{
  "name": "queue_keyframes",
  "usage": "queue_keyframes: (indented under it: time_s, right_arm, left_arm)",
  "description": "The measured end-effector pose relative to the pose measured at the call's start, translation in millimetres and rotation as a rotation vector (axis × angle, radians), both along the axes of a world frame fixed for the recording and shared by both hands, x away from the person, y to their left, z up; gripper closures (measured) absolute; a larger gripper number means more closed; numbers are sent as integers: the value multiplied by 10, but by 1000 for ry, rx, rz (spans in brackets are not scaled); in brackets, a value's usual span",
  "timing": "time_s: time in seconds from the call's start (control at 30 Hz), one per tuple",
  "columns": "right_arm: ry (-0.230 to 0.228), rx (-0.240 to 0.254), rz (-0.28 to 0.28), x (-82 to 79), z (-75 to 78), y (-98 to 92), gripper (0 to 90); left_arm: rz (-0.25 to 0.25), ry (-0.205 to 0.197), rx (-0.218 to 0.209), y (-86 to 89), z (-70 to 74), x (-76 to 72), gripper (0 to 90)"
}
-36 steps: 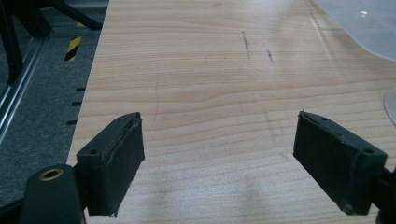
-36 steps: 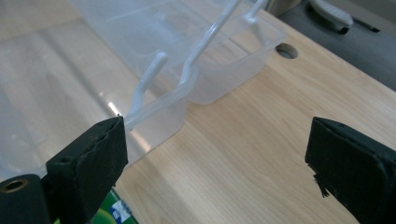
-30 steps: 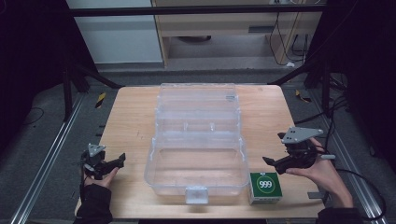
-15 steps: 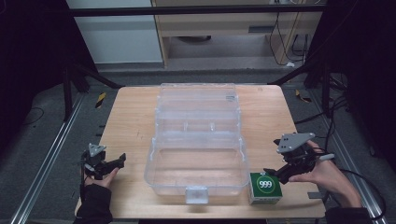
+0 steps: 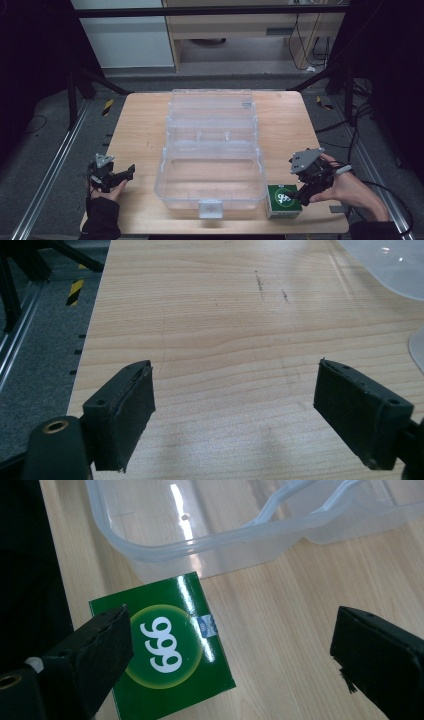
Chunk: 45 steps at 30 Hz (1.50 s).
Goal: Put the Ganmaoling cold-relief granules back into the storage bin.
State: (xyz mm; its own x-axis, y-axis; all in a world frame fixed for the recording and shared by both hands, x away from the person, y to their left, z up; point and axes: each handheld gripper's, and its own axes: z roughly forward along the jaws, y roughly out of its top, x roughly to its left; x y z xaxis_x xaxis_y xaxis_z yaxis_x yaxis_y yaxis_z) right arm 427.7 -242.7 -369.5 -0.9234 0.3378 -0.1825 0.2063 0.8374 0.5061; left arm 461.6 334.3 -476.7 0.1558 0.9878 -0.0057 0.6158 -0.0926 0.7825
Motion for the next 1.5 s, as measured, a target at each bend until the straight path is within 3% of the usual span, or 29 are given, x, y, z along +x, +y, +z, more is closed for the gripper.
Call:
queue_keyframes:
  time_s: [0.6,1.5]
  right_arm:
    - [75,-76,84,-72,-172,100,25]
    - [146,-117,106,-69,-499,181,19]
  left_arm:
    - [-3,0,4,-3,1,0,160]
    - [-1,-1,7,2,2,1,161]
